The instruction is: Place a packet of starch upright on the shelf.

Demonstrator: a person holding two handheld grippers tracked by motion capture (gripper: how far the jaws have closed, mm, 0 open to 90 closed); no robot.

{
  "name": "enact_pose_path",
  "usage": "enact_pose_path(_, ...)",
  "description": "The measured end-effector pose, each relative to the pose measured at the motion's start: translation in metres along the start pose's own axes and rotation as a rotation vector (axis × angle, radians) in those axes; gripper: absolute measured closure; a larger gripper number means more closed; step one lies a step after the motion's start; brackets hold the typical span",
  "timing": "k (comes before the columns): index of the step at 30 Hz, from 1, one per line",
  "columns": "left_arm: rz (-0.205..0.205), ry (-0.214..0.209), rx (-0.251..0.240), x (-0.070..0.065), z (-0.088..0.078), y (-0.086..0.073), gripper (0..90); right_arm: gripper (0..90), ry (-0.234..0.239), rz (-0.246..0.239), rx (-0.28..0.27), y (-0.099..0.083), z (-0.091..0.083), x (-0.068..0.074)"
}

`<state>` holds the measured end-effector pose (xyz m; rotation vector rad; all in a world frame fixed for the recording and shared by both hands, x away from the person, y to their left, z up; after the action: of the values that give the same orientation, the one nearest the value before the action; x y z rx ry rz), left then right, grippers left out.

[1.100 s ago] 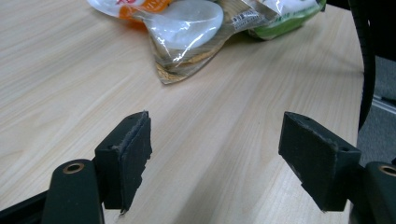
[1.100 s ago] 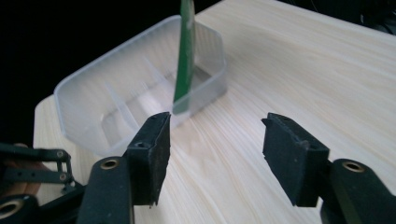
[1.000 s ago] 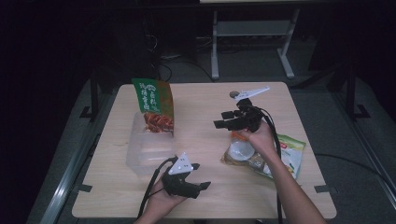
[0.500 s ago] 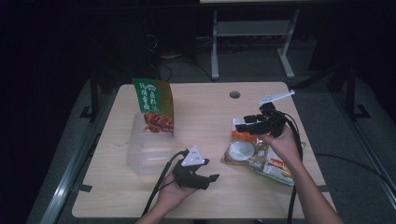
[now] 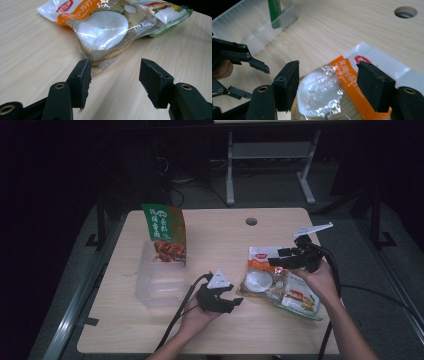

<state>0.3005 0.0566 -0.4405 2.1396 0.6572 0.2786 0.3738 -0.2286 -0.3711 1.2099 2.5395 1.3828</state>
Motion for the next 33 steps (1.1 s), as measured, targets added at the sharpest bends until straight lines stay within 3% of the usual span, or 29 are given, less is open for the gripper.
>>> enact_pose_path(9, -0.001, 0.006, -0.001, 0.003, 0.023, 0.011, 54.0, 32.3, -0.04, 0.056, 0.027, -0.018, -0.006, -0.017)
enact_pose_path(20, -0.026, 0.008, 0.055, 0.01, 0.05, 0.011, 62.9, 31.0, -0.078, 0.144, 0.066, -0.036, -0.007, -0.045)
enact_pose_path(28, -0.036, 0.014, 0.052, 0.009, 0.058, 0.012, 64.2, 30.9, -0.056, 0.211, 0.087, -0.044, 0.008, -0.059)
enact_pose_path(33, -0.021, 0.018, 0.064, 0.009, 0.058, 0.013, 64.2, 32.4, -0.038, 0.231, 0.092, -0.042, 0.019, -0.062)
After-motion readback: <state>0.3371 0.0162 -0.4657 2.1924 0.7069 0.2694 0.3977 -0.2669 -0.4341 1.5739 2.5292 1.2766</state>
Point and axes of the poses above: each handheld gripper's, and its own axes: z roughly forward along the jaws, y roughly out of its top, x roughly to its left, the point moved 1 cm from there along z, roughly forward along the jaws, and after that the axes turned 5 degrees about y, right-handed, at the moved point
